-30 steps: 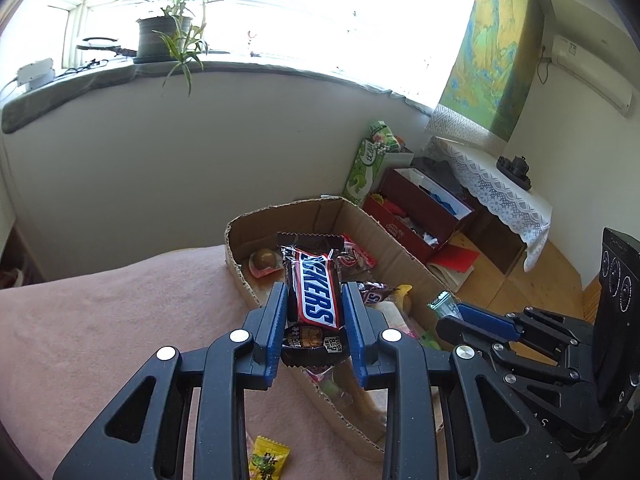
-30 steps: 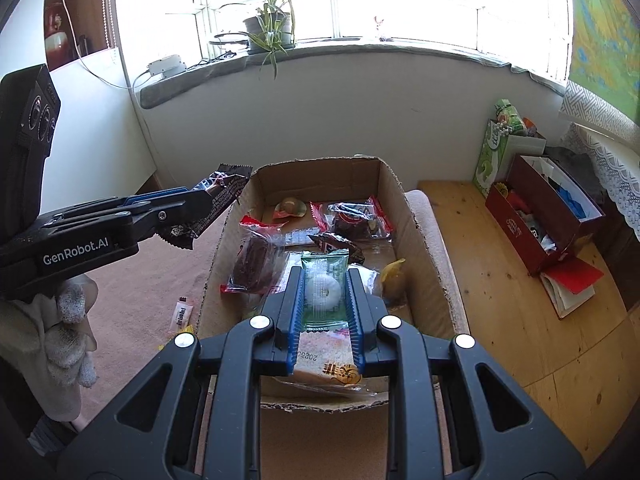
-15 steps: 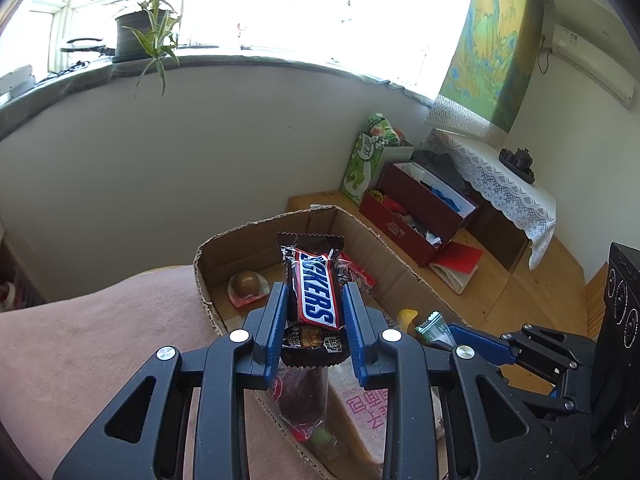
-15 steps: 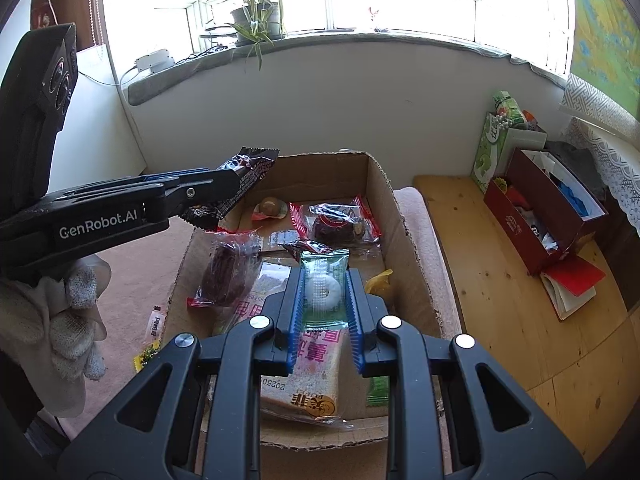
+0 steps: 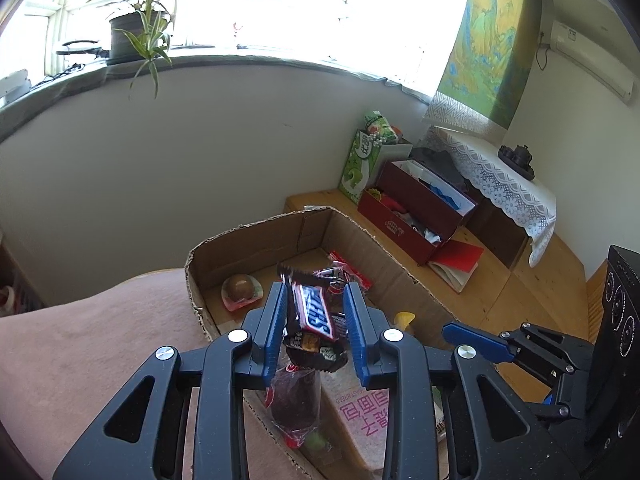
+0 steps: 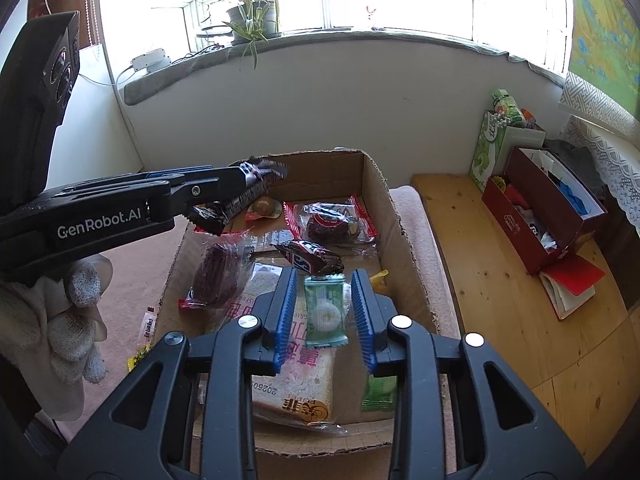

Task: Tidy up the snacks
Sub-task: 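Open both tools to drop the Snickers and mint into the box, then move both open tools back to the yellow candy and small wrapper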

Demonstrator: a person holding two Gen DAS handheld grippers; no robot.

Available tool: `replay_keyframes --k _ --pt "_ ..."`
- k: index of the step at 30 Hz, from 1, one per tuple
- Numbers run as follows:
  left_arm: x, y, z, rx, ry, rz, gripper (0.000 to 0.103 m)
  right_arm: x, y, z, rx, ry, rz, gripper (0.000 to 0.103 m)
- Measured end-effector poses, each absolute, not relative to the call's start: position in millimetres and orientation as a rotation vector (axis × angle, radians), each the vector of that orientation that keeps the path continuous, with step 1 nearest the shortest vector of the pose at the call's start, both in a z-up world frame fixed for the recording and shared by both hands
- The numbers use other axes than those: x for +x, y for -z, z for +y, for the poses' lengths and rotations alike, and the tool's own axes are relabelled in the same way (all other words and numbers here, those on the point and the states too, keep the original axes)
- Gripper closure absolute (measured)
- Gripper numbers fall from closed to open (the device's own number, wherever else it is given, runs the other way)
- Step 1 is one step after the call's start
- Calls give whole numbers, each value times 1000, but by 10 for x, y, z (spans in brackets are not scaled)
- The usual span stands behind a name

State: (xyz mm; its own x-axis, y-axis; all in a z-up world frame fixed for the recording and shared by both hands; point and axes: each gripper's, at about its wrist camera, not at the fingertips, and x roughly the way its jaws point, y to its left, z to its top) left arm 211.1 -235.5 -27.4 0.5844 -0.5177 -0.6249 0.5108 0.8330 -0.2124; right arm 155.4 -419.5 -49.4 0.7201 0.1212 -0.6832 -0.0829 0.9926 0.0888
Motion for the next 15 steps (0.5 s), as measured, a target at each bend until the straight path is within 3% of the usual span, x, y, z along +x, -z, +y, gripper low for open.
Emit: replay_keyframes --k 3,7,15 --pt "2092 242 -2353 -9 601 722 68 1534 476 -4187 45 -103 748 51" --pt "2060 229 -2343 -6 603 716 68 1511 457 -4184 47 -94 741 41" --pt "1969 180 -2261 -11 608 706 68 1434 424 -4137 48 -91 735 39"
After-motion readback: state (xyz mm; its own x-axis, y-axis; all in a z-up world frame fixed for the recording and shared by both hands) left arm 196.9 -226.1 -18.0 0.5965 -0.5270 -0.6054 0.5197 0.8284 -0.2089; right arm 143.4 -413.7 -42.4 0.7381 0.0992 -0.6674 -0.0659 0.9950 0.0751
